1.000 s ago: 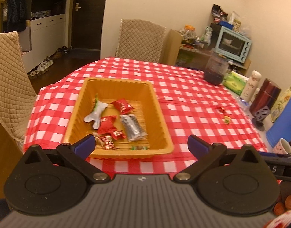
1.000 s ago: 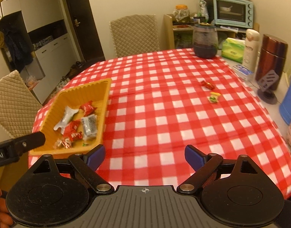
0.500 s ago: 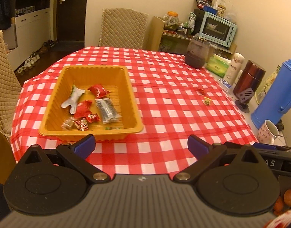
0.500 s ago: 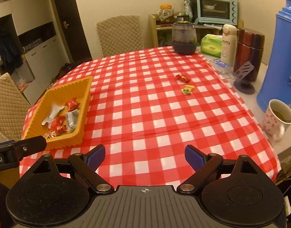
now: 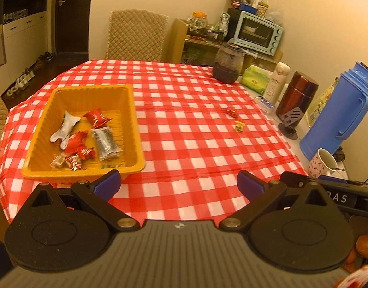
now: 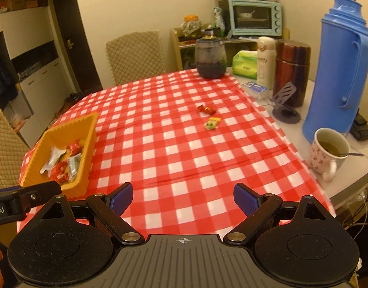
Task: Organize snacks
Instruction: 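Move both open tools back toward the remaining candies, then grasp the red-wrapped candy with the left tool while the right tool grasps the yellow-green candy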
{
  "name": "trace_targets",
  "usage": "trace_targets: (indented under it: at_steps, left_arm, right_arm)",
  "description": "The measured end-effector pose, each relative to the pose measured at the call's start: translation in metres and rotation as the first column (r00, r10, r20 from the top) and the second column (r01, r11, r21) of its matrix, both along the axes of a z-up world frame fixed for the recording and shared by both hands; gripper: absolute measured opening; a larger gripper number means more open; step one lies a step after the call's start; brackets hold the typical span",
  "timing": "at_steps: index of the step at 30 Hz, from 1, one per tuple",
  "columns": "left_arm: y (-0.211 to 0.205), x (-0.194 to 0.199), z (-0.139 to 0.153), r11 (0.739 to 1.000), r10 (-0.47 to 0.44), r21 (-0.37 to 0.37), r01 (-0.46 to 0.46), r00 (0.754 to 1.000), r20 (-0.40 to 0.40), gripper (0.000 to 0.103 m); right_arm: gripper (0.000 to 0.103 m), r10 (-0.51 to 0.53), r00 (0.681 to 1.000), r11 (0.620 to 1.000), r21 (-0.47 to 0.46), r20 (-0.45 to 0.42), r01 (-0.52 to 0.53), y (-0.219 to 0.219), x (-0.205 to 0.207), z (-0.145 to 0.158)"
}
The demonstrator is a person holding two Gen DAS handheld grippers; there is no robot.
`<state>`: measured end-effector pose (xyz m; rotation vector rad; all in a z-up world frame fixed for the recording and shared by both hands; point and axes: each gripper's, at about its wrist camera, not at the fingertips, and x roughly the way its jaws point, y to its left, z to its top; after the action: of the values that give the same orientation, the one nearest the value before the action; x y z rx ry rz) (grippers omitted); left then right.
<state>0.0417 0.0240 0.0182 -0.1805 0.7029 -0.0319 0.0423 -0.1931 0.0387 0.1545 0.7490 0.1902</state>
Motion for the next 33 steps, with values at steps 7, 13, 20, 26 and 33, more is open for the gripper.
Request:
trace_targets:
  at_steps: [7, 13, 20, 26, 33]
  left_arm:
    - [-0.017, 0.015, 0.001, 0.999, -0.04, 0.011, 0.04, 0.999, 0.023, 0.102]
    - [-0.03, 0.031, 0.003, 0.997, -0.07, 0.027, 0.069, 0.997, 0.04, 0.102]
    - [-0.039, 0.065, -0.001, 0.996, -0.088, 0.024, 0.087, 0.995, 0.057, 0.102]
    - [-0.042, 0.106, -0.008, 0.996, -0.08, 0.039, 0.076, 0.993, 0.092, 0.102]
    - [-0.041, 0.161, -0.03, 0.998, -0.066, 0.024, 0.065, 0.996, 0.066, 0.102]
  right_arm:
    - [0.09, -0.037, 0.999, 0.999, 0.005, 0.015, 0.037, -0.017, 0.01, 0.001]
    - [0.09, -0.077, 0.997, 0.997, 0.012, 0.016, 0.077, -0.031, 0.019, -0.001]
    - [0.09, -0.108, 0.993, 0.994, 0.031, 0.048, 0.107, -0.044, 0.038, -0.007]
    - [0.09, -0.118, 0.99, 0.993, 0.036, 0.079, 0.115, -0.052, 0.08, -0.023]
    - [0.09, -0.071, 0.994, 0.998, 0.006, 0.086, 0.07, -0.049, 0.142, -0.056]
